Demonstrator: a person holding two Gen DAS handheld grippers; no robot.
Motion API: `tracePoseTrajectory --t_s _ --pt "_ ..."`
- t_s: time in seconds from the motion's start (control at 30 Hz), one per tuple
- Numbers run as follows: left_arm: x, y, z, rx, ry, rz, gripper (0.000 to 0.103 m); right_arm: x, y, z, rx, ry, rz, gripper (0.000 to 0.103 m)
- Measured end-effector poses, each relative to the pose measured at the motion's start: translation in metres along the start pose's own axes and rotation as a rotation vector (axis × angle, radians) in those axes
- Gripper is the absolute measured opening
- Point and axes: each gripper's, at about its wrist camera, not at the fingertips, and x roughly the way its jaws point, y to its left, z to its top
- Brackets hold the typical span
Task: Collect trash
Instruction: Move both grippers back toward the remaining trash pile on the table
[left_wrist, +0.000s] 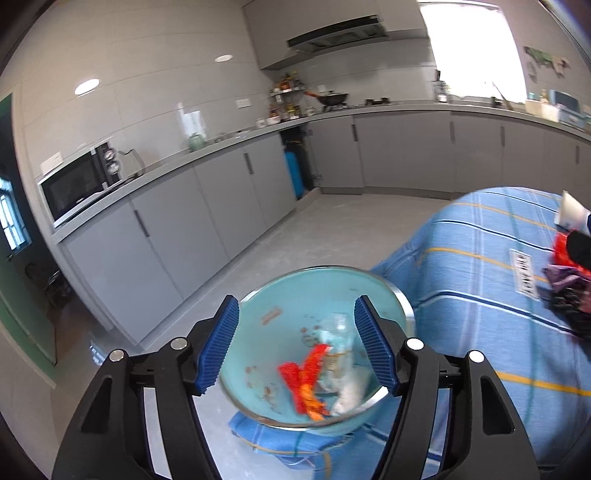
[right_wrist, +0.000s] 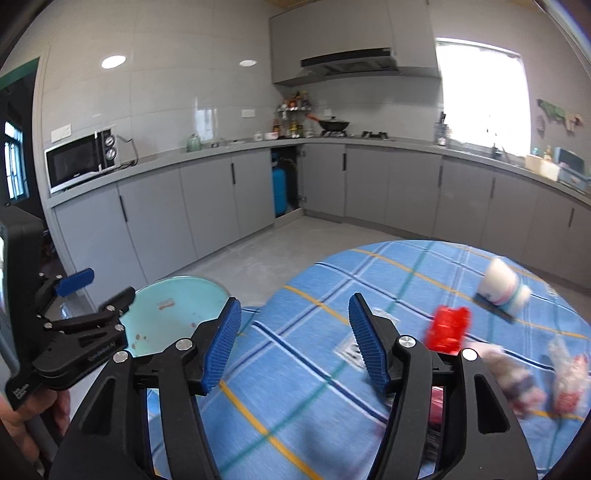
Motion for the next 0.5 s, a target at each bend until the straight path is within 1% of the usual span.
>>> tracePoseTrajectory --t_s 0.17,0.2,0.3,0.37,0.5 --pt "-0.019 -0.041 0.006 0.057 -0.032 -0.070 0.066 -0.037 -0.033 -0.004 0.031 -0.035 -0.067 0.063" --pt "-0.022 -0.047 0.008 0.068 -0.040 -0.079 0.067 -0.048 -0.042 -0.006 0.035 -0.045 -0.088 0.065" --pt "-0.036 -0.074 0.014 0.098 -0.069 -0.122 0.070 -0.069 -0.065 -0.012 0.062 -0.064 -0.139 0.067" --pt "-0.044 -0.091 0.017 0.112 -0.081 -0.161 0.071 -0.081 -0.080 -0.018 0.080 -0.071 -0.177 0.067" --pt "-0.061 -0.127 0.019 0.162 -0.110 -0.210 0.071 -0.100 -0.112 -0.036 0.109 -0.063 -0.266 0.070"
